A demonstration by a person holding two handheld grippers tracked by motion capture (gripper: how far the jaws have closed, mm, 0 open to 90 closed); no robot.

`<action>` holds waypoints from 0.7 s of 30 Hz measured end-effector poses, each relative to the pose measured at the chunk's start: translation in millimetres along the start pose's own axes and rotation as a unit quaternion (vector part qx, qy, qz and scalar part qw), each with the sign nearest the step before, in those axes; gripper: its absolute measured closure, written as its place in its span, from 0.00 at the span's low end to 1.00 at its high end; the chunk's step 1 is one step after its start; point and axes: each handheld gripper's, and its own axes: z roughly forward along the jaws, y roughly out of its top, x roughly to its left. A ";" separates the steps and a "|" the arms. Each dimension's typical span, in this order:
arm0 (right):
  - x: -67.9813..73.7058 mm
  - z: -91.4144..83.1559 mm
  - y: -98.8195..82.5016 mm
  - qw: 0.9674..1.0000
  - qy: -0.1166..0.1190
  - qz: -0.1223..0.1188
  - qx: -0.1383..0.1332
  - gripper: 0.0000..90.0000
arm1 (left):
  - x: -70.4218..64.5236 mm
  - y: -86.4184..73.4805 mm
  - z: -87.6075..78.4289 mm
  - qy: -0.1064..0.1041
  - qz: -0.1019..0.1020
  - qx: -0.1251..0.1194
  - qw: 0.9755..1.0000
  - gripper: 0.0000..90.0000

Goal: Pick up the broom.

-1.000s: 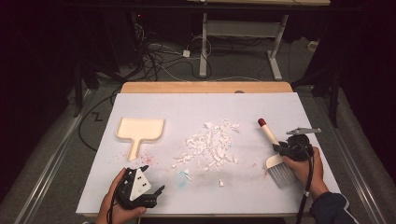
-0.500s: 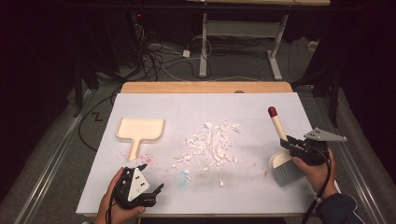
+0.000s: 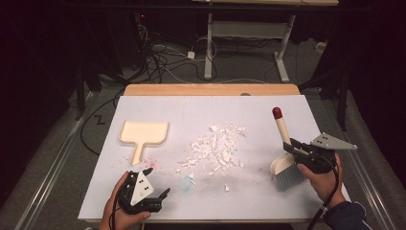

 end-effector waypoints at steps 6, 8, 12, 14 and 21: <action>22.1 -8.6 14.6 0.999 0.013 -0.013 -0.027 0.80 | -11.8 32.7 8.8 -0.027 -0.013 -0.042 0.999 0.19; 33.5 -9.4 19.5 0.999 0.021 -0.023 -0.036 0.80 | -21.2 47.9 12.4 -0.050 -0.013 -0.057 0.997 0.19; 54.5 -6.9 28.6 0.998 0.037 -0.032 -0.044 0.80 | -42.0 82.7 24.3 -0.091 -0.021 -0.090 0.992 0.19; 65.6 -2.7 31.6 0.997 0.043 -0.036 -0.046 0.80 | -60.8 109.2 36.0 -0.129 -0.021 -0.111 0.985 0.19; 96.9 10.5 35.7 0.995 0.057 -0.062 -0.047 0.80 | -88.8 136.8 66.5 -0.146 -0.031 -0.108 0.983 0.22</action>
